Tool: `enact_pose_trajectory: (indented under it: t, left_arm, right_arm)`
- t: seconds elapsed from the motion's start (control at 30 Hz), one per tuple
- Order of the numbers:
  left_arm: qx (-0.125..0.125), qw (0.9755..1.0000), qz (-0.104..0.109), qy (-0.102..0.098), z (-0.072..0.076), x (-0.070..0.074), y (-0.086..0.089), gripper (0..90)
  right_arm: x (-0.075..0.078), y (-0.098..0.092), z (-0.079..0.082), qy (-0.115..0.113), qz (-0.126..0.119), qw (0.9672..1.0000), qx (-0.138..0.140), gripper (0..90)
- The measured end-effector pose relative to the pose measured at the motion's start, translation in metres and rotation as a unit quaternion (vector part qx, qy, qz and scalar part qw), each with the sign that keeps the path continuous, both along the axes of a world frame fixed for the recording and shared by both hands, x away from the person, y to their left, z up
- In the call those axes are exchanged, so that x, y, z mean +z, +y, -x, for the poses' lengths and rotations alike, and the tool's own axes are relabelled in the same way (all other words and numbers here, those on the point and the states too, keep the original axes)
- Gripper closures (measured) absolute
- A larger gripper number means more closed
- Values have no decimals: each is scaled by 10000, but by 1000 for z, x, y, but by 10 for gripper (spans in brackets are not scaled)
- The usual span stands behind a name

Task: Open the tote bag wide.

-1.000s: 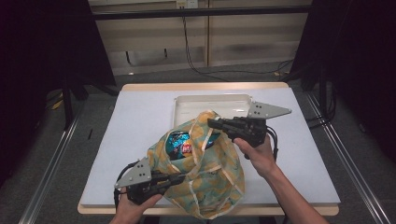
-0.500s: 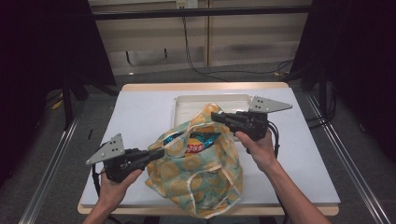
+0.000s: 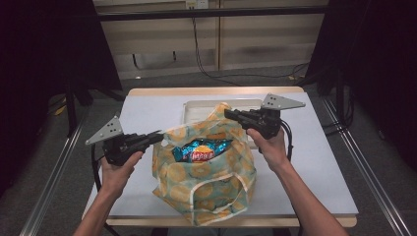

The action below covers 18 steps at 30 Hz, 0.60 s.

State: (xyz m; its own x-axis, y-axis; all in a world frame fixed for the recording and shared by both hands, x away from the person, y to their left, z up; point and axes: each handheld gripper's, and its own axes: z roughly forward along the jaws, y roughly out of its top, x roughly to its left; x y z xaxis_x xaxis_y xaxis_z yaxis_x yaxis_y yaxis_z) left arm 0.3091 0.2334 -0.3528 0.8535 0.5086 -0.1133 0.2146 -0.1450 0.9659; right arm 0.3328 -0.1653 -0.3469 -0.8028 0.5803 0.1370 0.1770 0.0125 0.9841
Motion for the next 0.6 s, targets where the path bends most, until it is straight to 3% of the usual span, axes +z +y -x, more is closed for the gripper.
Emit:
enact_pose_trajectory:
  t: [0.17, 0.23, 0.3, 0.4, 0.47, 0.5, 0.6]
  left_arm:
    - [167, 9997, -72, 145, -16, -6, 0, 900]
    - [241, 9992, -134, 293, -24, -16, -1, 900]
    - [269, 9989, -202, 312, -26, -19, -1, 900]
    - [338, 9973, -342, 562, -31, -32, 0, 900]
    - [299, 9960, -351, 771, -33, -45, 1, 900]
    - [284, 9952, -436, 824, -33, -50, 1, 900]
    - [232, 9944, -428, 935, -31, -58, 2, 900]
  right_arm:
    - [1, 2, -9, -3, 95, 9999, -66, 900]
    - [-8, 3, -18, 119, 220, 9996, -118, 888]
    - [-13, 3, -20, 169, 260, 9994, -135, 882]
    - [-26, 3, -26, 294, 359, 9988, -162, 872]
    - [-34, 2, -30, 361, 419, 9983, -185, 809]
    - [-35, 2, -30, 397, 420, 9982, -179, 798]
    - [-39, 2, -30, 446, 434, 9980, -121, 734]
